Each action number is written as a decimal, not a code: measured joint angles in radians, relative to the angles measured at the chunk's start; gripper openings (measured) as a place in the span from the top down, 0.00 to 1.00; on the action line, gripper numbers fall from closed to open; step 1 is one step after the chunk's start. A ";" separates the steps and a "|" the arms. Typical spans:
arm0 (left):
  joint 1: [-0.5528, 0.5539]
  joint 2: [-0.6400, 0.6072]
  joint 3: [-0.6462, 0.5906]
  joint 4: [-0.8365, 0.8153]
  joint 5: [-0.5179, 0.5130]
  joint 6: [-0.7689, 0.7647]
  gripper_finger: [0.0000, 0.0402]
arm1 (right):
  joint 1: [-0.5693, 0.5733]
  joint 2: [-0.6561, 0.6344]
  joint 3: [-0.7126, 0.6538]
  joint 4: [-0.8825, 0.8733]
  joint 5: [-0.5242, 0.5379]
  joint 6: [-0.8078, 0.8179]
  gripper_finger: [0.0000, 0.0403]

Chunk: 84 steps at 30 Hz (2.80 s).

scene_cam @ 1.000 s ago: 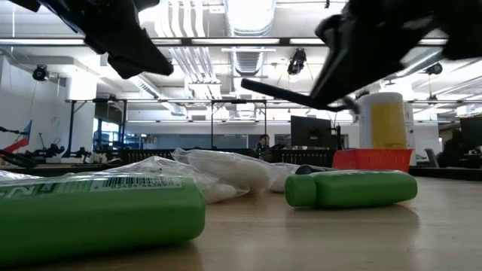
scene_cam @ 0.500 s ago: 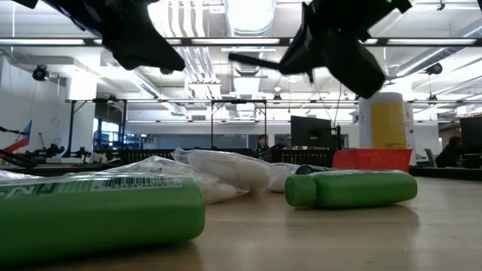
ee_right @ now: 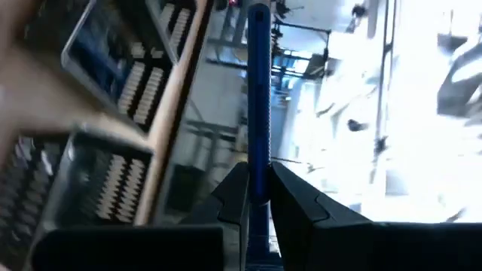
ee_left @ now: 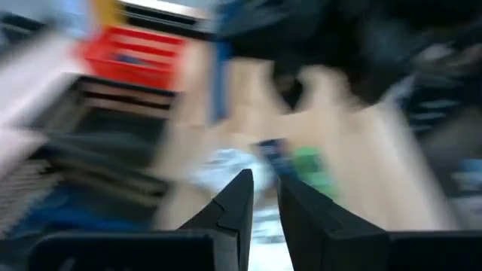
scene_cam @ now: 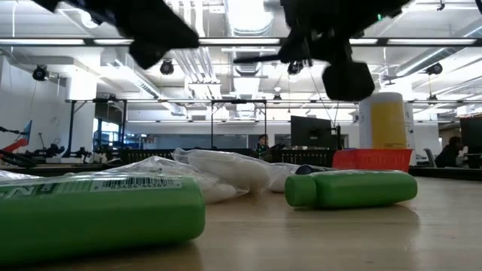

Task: Pick & Place Travel size toiletries
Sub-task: Put the blue razor into the middle black bin

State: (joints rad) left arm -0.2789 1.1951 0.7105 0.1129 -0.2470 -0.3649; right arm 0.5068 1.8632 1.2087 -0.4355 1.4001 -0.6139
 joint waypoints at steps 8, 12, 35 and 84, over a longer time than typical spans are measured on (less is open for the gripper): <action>0.183 0.000 0.038 -0.035 0.264 -0.010 0.83 | 0.004 0.099 0.006 0.004 0.117 -0.205 0.92; 0.221 0.005 0.034 -0.065 0.264 -0.003 0.77 | 0.017 0.115 0.009 0.004 0.119 -0.208 0.92; 0.306 0.267 0.188 -0.030 0.482 -0.022 0.37 | 0.031 0.116 0.013 0.031 0.110 -0.232 0.92; 0.317 0.455 0.376 -0.117 0.620 0.140 0.90 | 0.039 0.116 0.013 0.047 0.117 -0.224 0.87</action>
State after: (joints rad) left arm 0.0383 1.6505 1.0863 -0.0040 0.3733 -0.2245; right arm 0.5457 1.9797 1.2213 -0.3885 1.5175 -0.8381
